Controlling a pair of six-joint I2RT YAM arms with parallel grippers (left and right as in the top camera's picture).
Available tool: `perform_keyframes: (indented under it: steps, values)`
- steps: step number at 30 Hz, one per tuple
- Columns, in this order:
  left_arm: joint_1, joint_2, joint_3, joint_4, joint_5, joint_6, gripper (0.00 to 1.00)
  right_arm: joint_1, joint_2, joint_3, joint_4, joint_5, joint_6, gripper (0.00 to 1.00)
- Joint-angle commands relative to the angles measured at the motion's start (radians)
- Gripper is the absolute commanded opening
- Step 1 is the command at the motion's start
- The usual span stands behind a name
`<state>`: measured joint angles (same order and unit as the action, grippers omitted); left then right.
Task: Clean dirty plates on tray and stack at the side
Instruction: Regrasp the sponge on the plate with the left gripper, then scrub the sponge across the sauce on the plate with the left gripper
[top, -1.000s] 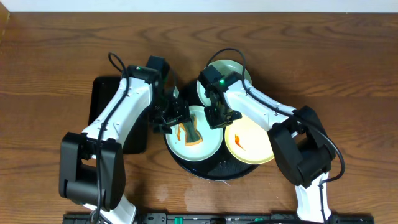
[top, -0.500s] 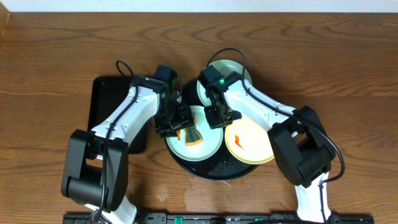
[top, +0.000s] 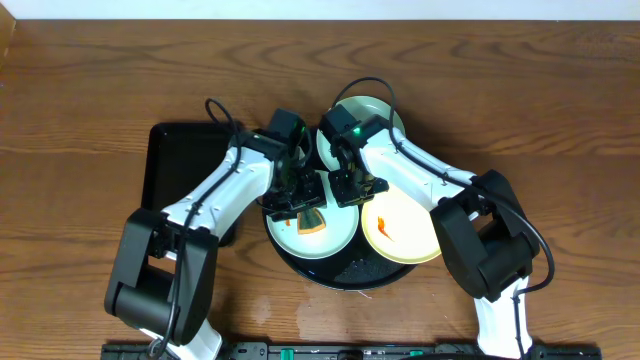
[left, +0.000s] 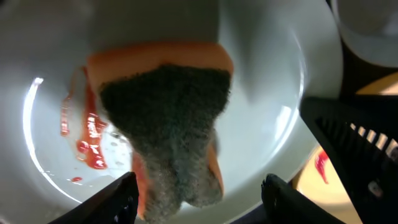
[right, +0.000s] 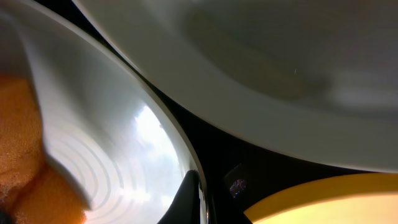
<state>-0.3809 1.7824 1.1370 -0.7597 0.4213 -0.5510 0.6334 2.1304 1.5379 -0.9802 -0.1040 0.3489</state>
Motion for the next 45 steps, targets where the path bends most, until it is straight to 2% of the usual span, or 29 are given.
perform_keyframes:
  steps: [1,10,16,20,24,26,30,35,37,38,45]
  values:
    - [0.005,0.011,-0.017,-0.004,-0.059,-0.031,0.65,0.011,0.01,-0.003,0.012,-0.005,0.021,0.01]
    - [0.005,0.011,-0.039,0.013,-0.066,-0.031,0.61,0.008,0.01,-0.003,0.012,-0.005,0.021,0.01]
    - [0.004,0.011,-0.087,0.085,0.014,-0.031,0.59,0.008,0.01,-0.003,0.012,-0.005,0.021,0.01]
    - [0.003,0.011,-0.095,0.097,0.011,-0.031,0.51,0.008,0.01,-0.003,0.012,-0.005,0.021,0.01]
    - [0.003,0.011,-0.095,0.1,-0.013,-0.035,0.49,0.008,0.01,-0.003,0.012,-0.005,0.021,0.01]
    - [0.003,0.011,-0.097,0.105,-0.019,-0.042,0.41,0.008,0.01,-0.003,0.011,-0.005,0.021,0.01]
    - [0.003,0.011,-0.1,0.122,-0.027,-0.043,0.36,0.008,0.01,-0.003,0.011,-0.005,0.021,0.01]
    - [0.003,0.011,-0.1,0.122,-0.09,-0.046,0.28,0.007,0.01,-0.003,0.012,-0.005,0.021,0.01]
    - [0.003,0.011,-0.1,0.122,-0.098,-0.045,0.21,0.007,0.01,-0.003,0.011,-0.005,0.021,0.01]
    - [0.003,0.011,-0.1,0.122,-0.098,-0.045,0.08,0.007,0.01,-0.003,0.011,-0.005,0.021,0.01]
    - [0.003,-0.024,-0.097,0.122,-0.066,-0.045,0.07,0.007,0.01,-0.003,0.013,-0.005,0.021,0.01]
